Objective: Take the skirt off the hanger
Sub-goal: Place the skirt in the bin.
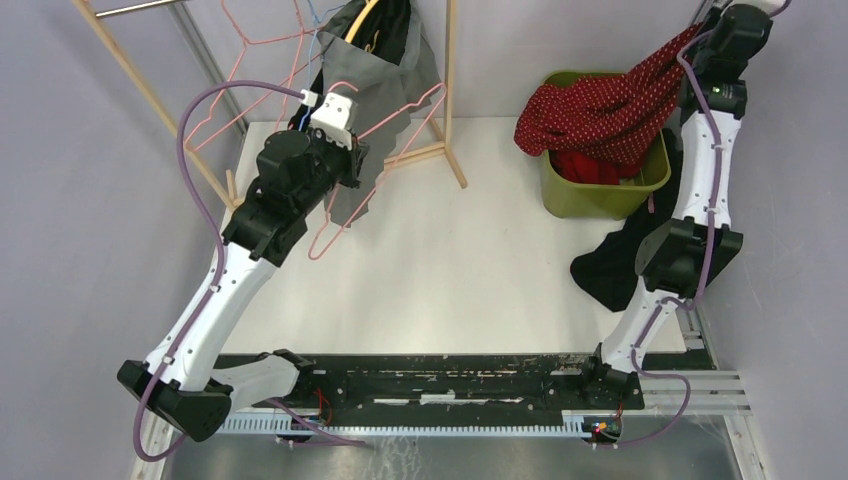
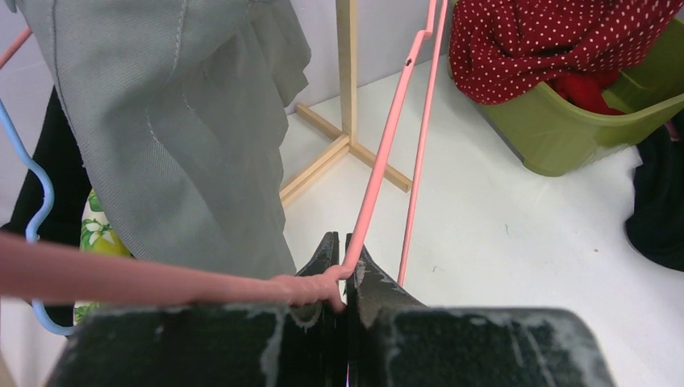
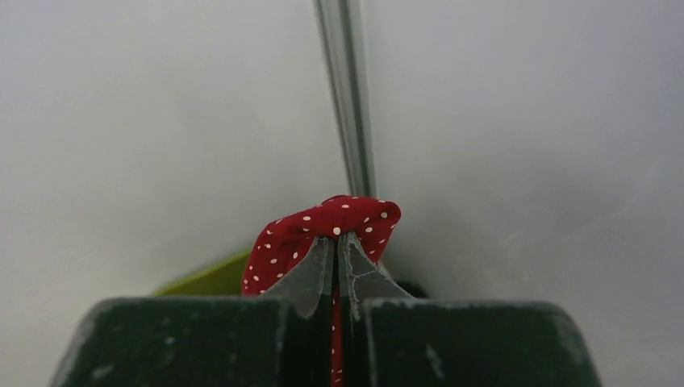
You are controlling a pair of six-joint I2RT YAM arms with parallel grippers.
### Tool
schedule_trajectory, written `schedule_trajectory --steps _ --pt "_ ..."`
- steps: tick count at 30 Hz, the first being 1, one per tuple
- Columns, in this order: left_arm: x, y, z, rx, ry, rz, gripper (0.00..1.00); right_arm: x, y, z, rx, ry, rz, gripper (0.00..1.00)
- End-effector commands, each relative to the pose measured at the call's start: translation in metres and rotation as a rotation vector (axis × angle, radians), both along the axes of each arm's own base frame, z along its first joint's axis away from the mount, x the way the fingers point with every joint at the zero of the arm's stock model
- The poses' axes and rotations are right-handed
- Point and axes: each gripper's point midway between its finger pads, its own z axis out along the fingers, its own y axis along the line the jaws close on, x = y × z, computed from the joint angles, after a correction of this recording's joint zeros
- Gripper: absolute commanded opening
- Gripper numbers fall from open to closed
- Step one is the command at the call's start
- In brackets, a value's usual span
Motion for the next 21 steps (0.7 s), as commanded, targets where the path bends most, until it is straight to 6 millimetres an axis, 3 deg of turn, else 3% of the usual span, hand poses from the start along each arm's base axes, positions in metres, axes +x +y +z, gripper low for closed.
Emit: schedule_trajectory --steps 1,2,5,8,10,13,16,21 --pt "0.001 0.004 0.019 -0.013 -0.039 0.013 0.03 0.023 0.061 -0.051 0.113 0.063 0.199 0.01" --pt "0.0 0.002 0.022 -0.02 -0.04 0.006 0.03 0.031 0.082 -0.082 0.142 0.12 0.247 0.01" --pt "-0.002 0.0 0.031 -0.034 -0.036 -0.006 0.03 0.048 0.15 -0.146 0.233 0.23 0.406 0.01" --pt "-0.008 0.003 0.041 -0.032 -0.031 -0.006 0.03 0.052 0.216 -0.196 0.378 0.286 0.543 0.01" --pt "-0.015 0.006 0.047 -0.034 -0.029 -0.004 0.03 0.047 0.242 -0.228 0.444 0.332 0.565 0.01" --pt "-0.031 0.013 0.065 -0.053 -0.048 -0.013 0.03 0.037 0.253 -0.274 0.542 0.393 0.535 0.01" --pt "-0.052 0.02 0.084 -0.052 -0.081 -0.033 0.03 0.029 0.242 -0.305 0.563 0.469 0.494 0.02" --pt "-0.084 0.047 0.108 -0.032 -0.127 0.011 0.03 0.026 0.217 -0.306 0.425 0.56 0.411 0.34"
